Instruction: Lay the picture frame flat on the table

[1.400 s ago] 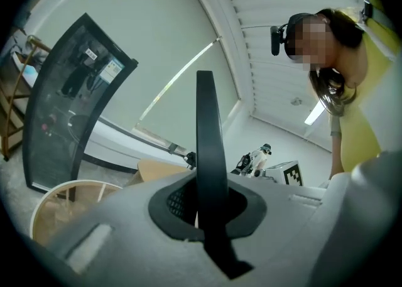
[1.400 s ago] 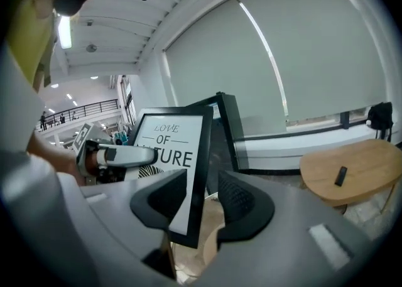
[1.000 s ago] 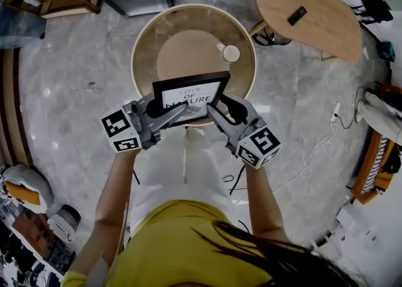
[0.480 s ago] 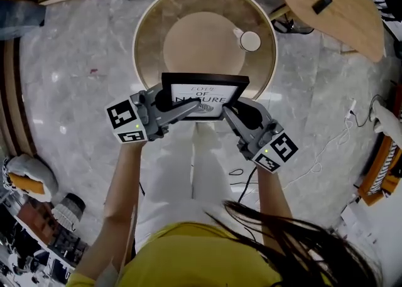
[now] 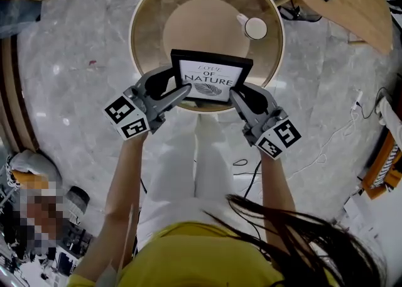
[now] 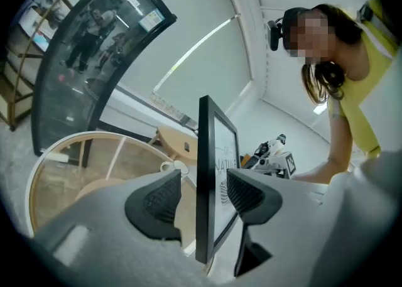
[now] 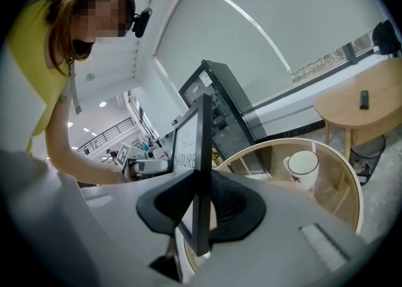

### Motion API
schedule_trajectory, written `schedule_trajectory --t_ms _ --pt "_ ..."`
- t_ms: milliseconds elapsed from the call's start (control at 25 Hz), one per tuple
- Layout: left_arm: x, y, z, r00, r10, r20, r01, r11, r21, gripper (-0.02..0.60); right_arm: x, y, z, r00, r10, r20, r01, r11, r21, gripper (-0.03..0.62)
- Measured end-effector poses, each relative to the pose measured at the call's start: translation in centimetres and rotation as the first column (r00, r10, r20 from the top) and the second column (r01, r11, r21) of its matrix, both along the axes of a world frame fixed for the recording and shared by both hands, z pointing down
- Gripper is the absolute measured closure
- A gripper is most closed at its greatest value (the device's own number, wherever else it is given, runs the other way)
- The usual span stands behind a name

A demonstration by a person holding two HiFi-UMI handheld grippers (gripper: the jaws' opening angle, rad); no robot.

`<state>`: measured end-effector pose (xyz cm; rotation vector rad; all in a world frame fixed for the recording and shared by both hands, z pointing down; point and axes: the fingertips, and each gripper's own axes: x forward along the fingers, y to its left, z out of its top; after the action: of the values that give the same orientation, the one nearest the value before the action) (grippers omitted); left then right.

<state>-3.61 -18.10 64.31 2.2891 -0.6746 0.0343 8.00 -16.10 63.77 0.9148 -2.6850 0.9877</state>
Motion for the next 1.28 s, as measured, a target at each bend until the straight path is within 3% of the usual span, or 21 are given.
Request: schedule_trajectory --t_ms 160,200,280,640,1280 --pt "-0.6 1.2 2.3 0.998 -0.020 0.055 0.023 0.999 -0.043 0.351 0.1 0.3 1.5 1.000 0.014 -0.025 -0.014 1.000 -0.020 0.523" --pt "-0.6 1.3 2.8 0.997 -0.030 0.065 0.033 0.998 -0.044 0.377 0.1 0.3 1.9 1.000 0.015 -0.028 -0.015 1.000 -0.024 0.523" --pt "-0.8 1.3 3.9 0.994 -0.062 0.091 0.068 0.996 -0.056 0.489 0.3 0.4 2.7 0.999 0.017 -0.032 -0.018 0.999 -0.039 0.523" --pt "-0.8 -0.9 12.5 0.974 -0.100 0.205 0.132 0.980 -0.148 0.495 0.5 -2.2 11.6 0.995 0.021 -0.097 -0.034 0.989 -0.144 0.522" --pt "-0.6 -2.4 20.4 0.959 -0.053 0.279 0.128 0.958 -0.258 0.497 0.6 -4.1 20.8 0.985 0.024 -0.172 -0.075 0.953 -0.294 0.519"
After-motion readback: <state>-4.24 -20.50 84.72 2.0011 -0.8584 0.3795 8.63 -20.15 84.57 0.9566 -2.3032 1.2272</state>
